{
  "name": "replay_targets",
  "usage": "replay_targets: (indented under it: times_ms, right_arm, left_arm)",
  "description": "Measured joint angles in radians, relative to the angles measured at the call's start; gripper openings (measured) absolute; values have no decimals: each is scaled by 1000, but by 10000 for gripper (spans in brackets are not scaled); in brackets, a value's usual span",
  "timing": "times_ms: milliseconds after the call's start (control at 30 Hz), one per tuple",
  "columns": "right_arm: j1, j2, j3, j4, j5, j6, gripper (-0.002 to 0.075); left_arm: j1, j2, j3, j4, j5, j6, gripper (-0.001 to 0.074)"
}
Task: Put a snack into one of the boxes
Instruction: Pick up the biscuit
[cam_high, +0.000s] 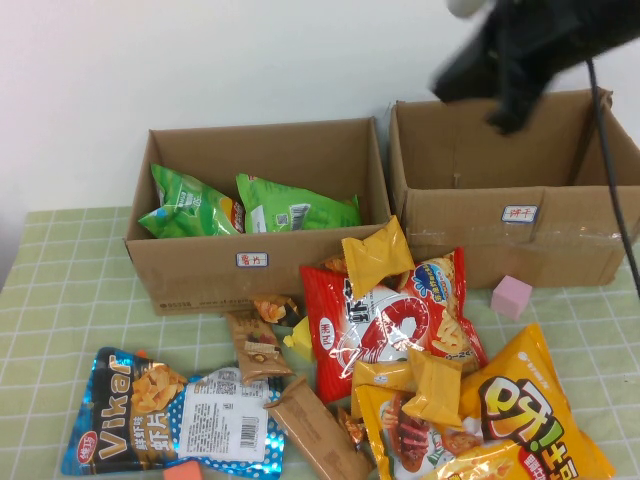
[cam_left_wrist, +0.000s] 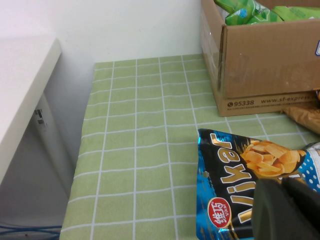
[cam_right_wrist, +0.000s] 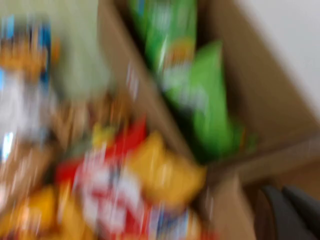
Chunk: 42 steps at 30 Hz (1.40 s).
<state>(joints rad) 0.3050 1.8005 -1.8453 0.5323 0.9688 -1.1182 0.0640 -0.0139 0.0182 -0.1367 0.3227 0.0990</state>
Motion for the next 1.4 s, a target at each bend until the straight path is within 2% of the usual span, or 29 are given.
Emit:
replay_targets:
  times_ms: [133,233,433,567,700,767,833,1033,1167,1267,1333,1400]
  right_arm:
    - [0,-42,3,-247,169,164,4]
    - [0,-80,67,-360,186,269,4]
    - [0,-217,366,-487,-9,455,3]
    - [0,-257,521,-514,-154,485,3]
    - [0,-244,571,-482,-249,483,2]
    - [0,-230,571,-429,-273,428,2]
    - [5,-206,571,-356,-287,299,2]
    - [36,-114,571,-73,-297,-237,24]
    - [44,-61,571,116,-311,-508,158]
    - [52,-16,571,180,-360,-621,336]
    - [66,12,571,180,-417,-646,475]
    - [85,35,571,151,-480,-659,582]
  left_arm:
    - [0,0,0,0,0,0,-3]
    - [0,0,0,0,0,0,-3]
    - [0,0,0,0,0,0,-3]
    - [0,0,0,0,0,2,-2]
    - [0,0,0,0,0,4,-3]
    - [0,0,0,0,0,4,-3]
    - [0,0,0,0,0,4,-3]
    - [0,0,0,0,0,4,-3]
    - [0,0,0,0,0,4,-3]
    - [0,0,0,0,0,4,-3]
    - [0,0,0,0,0,4,-2]
    - [0,0,0,0,0,4,-2]
